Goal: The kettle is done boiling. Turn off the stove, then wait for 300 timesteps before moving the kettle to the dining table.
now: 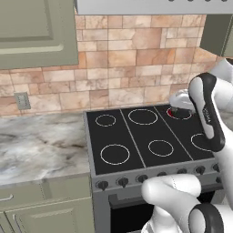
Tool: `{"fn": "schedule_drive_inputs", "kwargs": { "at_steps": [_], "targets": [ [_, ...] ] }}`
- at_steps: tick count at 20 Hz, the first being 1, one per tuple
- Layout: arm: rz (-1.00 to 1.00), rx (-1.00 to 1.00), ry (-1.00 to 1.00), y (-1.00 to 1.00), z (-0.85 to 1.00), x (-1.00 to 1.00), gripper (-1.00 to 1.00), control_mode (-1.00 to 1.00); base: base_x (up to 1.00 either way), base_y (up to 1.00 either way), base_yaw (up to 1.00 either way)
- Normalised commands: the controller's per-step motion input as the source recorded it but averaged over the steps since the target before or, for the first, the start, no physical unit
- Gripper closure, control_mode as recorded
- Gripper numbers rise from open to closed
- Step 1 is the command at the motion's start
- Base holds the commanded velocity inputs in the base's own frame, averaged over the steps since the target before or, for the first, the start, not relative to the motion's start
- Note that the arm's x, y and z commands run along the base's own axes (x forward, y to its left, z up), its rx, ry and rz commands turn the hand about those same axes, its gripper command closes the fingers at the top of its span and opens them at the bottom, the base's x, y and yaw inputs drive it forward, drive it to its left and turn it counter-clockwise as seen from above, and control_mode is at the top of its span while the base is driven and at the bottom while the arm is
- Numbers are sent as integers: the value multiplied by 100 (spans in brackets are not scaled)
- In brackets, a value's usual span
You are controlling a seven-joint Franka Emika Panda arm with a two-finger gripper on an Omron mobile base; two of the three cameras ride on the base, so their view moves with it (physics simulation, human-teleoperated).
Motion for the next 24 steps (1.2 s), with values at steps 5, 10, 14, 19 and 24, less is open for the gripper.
{"fn": "schedule_drive_inputs", "kwargs": {
  "at_steps": [5, 10, 14, 19, 24],
  "targets": [
    [0, 3, 0, -24, -12, -11, -100, -100, 0, 0, 0],
    [1, 0, -2, -17, -13, -11, -100, -100, 0, 0, 0],
    [4, 0, -13, -41, -15, -34, -100, -100, 0, 0, 0],
    [5, 0, -16, -46, -18, -33, -100, -100, 0, 0, 0],
    [6, 0, -16, -38, -21, -26, -100, -100, 0, 0, 0]
  ]
}}
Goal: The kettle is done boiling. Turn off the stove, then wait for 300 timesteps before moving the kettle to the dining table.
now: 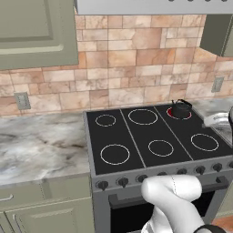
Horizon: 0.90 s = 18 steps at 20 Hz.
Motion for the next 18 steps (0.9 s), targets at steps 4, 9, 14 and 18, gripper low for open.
{"fn": "schedule_drive_inputs", "kwargs": {
  "at_steps": [4, 9, 14, 18],
  "targets": [
    [7, 0, -10, -27, -24, -11, -100, -100, 0, 0, 0],
    [5, 0, -1, -18, -28, 0, -100, -100, 0, 0, 0],
    [2, 0, -14, -28, -26, -18, -100, -100, 0, 0, 0],
    [0, 0, -21, -27, -20, -40, -100, -100, 0, 0, 0]
  ]
}}
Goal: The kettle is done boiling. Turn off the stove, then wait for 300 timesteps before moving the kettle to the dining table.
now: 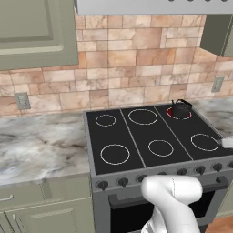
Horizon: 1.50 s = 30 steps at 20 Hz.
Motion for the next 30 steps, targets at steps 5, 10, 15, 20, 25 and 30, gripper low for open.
{"fn": "schedule_drive_inputs", "kwargs": {
  "at_steps": [5, 10, 15, 20, 25, 30],
  "targets": [
    [0, -1, -7, -15, -18, -16, -100, -100, 0, 0, 0],
    [-1, -1, -8, -17, -20, -16, -100, -100, 0, 0, 0],
    [-6, -2, -18, -21, -16, -25, -100, -100, 0, 0, 0],
    [-6, -1, -18, -14, -20, -11, -100, -100, 0, 0, 0],
    [-2, 0, -11, -10, -31, 0, -100, -100, 0, 0, 0],
    [-1, -1, -12, -9, -32, 0, -100, -100, 0, 0, 0]
  ]
}}
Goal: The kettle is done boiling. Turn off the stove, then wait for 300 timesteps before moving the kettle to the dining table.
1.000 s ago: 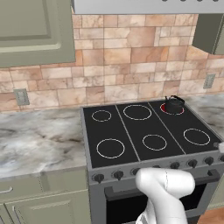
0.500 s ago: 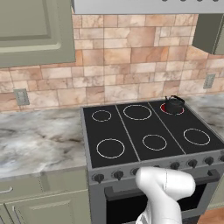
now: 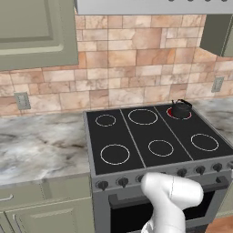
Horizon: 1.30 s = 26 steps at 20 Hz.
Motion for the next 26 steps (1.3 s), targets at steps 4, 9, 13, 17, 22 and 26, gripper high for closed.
{"fn": "schedule_drive_inputs", "kwargs": {
  "at_steps": [4, 9, 13, 17, 22, 26],
  "targets": [
    [0, 0, -1, -17, -27, 5, -100, -100, 0, 0, 0],
    [0, 0, 0, -22, -23, 8, -100, -100, 0, 0, 0],
    [-2, 0, 0, -30, -25, 10, -100, -100, 0, 0, 0],
    [-3, 0, 0, -27, -24, 8, -100, -100, 0, 0, 0],
    [-2, 0, 0, -24, -28, 7, -100, -100, 0, 0, 0],
    [-2, 0, -1, -17, -30, 10, -100, -100, 0, 0, 0]
  ]
}}
